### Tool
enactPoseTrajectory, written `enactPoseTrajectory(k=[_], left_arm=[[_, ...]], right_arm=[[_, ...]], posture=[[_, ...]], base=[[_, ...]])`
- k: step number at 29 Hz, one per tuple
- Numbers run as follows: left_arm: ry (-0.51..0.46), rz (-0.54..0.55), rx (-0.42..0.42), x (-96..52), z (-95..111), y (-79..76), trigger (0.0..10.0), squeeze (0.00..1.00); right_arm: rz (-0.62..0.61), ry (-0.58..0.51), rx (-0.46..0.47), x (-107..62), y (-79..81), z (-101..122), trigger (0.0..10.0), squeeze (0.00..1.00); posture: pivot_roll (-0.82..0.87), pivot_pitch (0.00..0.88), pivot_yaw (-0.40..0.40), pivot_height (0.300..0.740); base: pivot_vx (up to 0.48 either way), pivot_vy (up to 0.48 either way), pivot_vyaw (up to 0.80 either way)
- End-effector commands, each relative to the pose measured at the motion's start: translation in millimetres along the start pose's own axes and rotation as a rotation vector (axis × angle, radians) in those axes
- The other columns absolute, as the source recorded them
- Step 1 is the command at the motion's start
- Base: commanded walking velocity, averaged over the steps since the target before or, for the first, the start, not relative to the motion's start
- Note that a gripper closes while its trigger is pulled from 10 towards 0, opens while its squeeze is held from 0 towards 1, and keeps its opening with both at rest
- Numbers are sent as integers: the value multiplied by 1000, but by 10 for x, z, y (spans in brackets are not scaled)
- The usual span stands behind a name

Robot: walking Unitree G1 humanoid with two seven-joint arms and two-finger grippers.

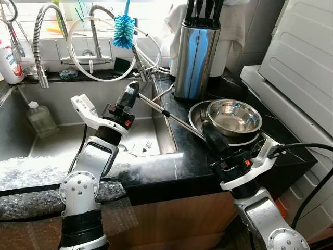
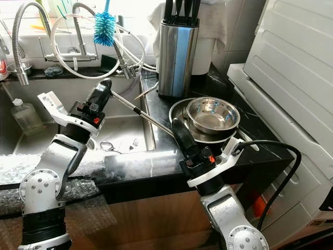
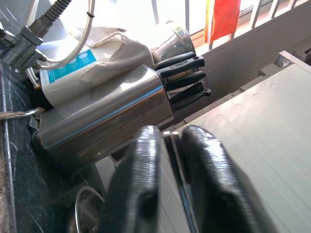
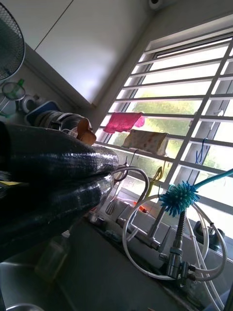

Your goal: Kitchen organization

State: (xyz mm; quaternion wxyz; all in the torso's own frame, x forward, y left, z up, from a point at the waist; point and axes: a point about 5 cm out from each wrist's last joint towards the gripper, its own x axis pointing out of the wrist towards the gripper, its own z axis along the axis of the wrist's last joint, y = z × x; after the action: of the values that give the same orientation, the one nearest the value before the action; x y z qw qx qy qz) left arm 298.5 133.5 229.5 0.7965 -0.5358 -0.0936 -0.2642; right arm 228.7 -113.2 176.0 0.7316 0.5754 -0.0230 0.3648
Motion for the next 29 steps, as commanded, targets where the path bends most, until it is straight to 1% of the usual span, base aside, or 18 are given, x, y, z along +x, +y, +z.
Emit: enactPoseTrajectory(k=[1, 10, 12, 17, 21, 23, 24, 25, 29], left_arm=[[18, -19, -10, 16, -30, -35, 0, 0], [11, -17, -26, 18, -29, -32, 0, 0], [11, -17, -25, 15, -24, -28, 0, 0], [13, -16, -24, 14, -22, -25, 0, 0], [17, -17, -22, 10, -25, -22, 0, 0], [21, -14, -18, 6, -34, -16, 0, 0], [25, -15, -15, 2, -40, -14, 0, 0], [26, -15, -15, 1, -40, -15, 0, 0], [24, -17, -16, 6, -34, -23, 0, 0]], right_arm=[[6, -26, -7, 4, 10, 39, 10000, 0], [-17, -57, -33, 13, -15, 88, 10000, 0], [-23, -58, -57, 23, -19, 93, 10000, 0], [-38, -63, -78, 31, -37, 95, 10000, 0], [-80, -85, -118, 33, -80, 119, 10000, 0], [-87, -85, -116, 32, -93, 119, 10000, 0], [-91, -79, -118, 33, -102, 112, 10000, 39], [-93, -75, -119, 34, -105, 108, 10000, 1000], [-102, -80, -130, 43, -119, 106, 10000, 1000]], posture=[[-145, 0, -50, 740], [-145, 0, -52, 740], [-145, 0, -53, 740], [-146, 0, -52, 740], [-147, 0, -52, 740], [-145, 0, -52, 740], [-146, 0, -52, 740], [-146, 0, -52, 740], [-146, 0, -52, 740]], base=[[0, 0, 0], [0, 0, 0], [0, 0, 0], [0, 0, 0], [0, 0, 0], [0, 0, 0], [0, 0, 0], [0, 0, 0], [0, 0, 0]])
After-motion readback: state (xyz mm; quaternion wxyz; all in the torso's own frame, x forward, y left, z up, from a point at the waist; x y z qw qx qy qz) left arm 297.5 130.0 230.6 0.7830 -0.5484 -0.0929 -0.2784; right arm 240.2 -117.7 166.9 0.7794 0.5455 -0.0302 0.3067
